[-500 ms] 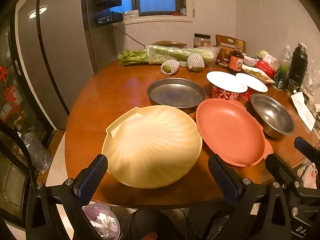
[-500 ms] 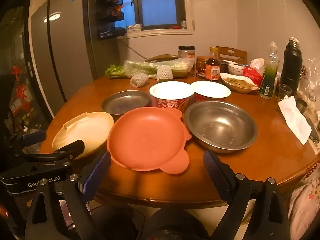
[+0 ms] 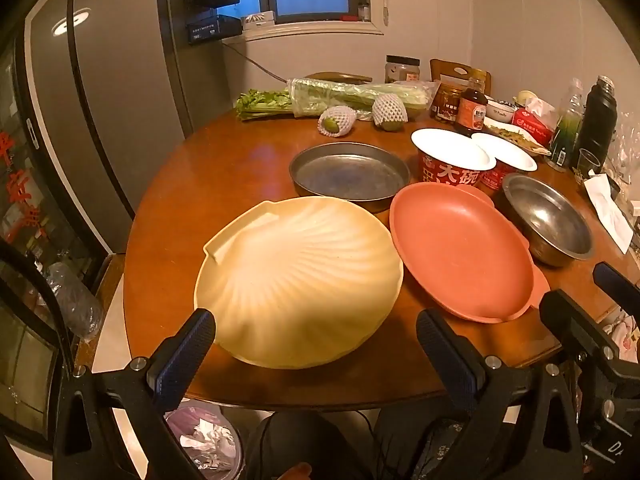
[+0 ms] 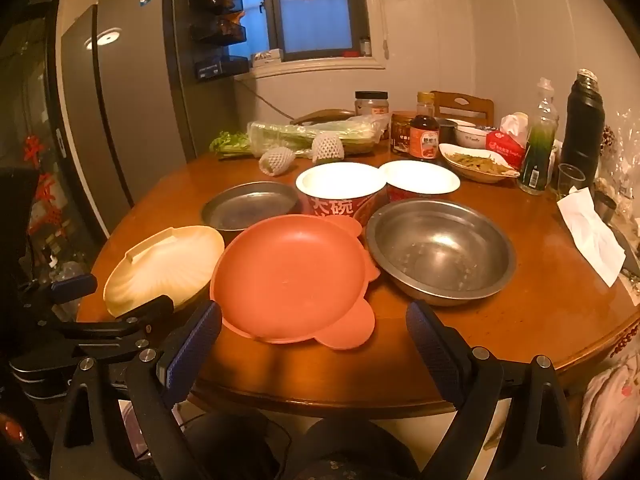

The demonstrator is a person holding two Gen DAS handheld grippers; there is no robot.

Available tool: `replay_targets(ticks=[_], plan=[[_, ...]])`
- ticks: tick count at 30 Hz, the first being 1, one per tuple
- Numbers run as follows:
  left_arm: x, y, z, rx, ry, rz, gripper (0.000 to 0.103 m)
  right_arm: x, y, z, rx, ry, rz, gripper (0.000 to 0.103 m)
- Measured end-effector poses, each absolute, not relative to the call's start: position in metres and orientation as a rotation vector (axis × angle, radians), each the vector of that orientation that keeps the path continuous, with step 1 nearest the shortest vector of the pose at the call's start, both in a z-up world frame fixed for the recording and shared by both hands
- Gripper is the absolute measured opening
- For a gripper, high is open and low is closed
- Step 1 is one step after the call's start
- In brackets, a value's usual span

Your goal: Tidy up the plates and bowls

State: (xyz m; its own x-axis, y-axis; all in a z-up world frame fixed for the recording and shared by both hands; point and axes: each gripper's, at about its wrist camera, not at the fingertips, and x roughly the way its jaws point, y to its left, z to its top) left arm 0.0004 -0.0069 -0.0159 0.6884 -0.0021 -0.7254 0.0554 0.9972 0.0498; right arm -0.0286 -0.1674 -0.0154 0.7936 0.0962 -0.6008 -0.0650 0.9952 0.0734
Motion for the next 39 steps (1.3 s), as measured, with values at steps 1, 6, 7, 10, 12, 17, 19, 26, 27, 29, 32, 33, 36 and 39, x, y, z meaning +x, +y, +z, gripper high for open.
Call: replay_targets(ticks=[1, 6, 7, 10, 12, 17, 19, 26, 27, 29, 32, 33, 36, 39], plan=[[0.000, -0.007, -0.016, 0.070, 0.811, -0.033, 0.101, -0.029, -0.168, -0.014, 0.051, 0.648, 0.082, 0.094], [0.001, -0.009, -0.017, 0.074, 0.817, -0.039, 0.101, -0.029, -0.168, -0.012, 0.038, 0.639, 0.059, 0.094], [0.002, -0.009, -0.018, 0.075, 0.819, -0.040, 0.101, -0.029, -0.169, -0.012, 0.041, 0.641, 0.060, 0.094], [0.003, -0.009, -0.019, 0.075, 0.819, -0.039, 0.101, -0.027, -0.170, -0.014, 0.049, 0.652, 0.062, 0.094], [0.003, -0.009, -0.020, 0.076, 0.824, -0.034, 0.101, -0.028, -0.170, -0.014, 0.034, 0.646, 0.051, 0.094], [0.004, -0.010, -0.022, 0.075, 0.832, -0.041, 0.101, -0.028, -0.169, -0.013, 0.019, 0.638, 0.052, 0.094], [0.005, -0.010, -0.022, 0.077, 0.832, -0.044, 0.101, -0.027, -0.169, -0.014, 0.020, 0.643, 0.056, 0.094], [0.008, -0.010, -0.024, 0.079, 0.839, -0.044, 0.101, -0.024, -0.167, -0.016, 0.017, 0.651, 0.054, 0.094], [0.008, -0.010, -0.024, 0.079, 0.840, -0.042, 0.101, -0.024, -0.167, -0.015, 0.016, 0.649, 0.054, 0.094], [0.009, -0.010, -0.024, 0.079, 0.838, -0.042, 0.101, -0.024, -0.167, -0.015, 0.015, 0.649, 0.052, 0.094], [0.010, -0.010, -0.024, 0.080, 0.838, -0.042, 0.101, -0.022, -0.168, -0.015, 0.018, 0.648, 0.051, 0.094], [0.010, -0.010, -0.024, 0.079, 0.838, -0.041, 0.101, -0.022, -0.169, -0.015, 0.020, 0.649, 0.052, 0.094], [0.011, -0.009, -0.024, 0.079, 0.840, -0.040, 0.101, -0.022, -0.168, -0.016, 0.020, 0.653, 0.052, 0.094], [0.012, -0.009, -0.022, 0.078, 0.838, -0.040, 0.101, -0.021, -0.168, -0.015, 0.019, 0.651, 0.057, 0.094]])
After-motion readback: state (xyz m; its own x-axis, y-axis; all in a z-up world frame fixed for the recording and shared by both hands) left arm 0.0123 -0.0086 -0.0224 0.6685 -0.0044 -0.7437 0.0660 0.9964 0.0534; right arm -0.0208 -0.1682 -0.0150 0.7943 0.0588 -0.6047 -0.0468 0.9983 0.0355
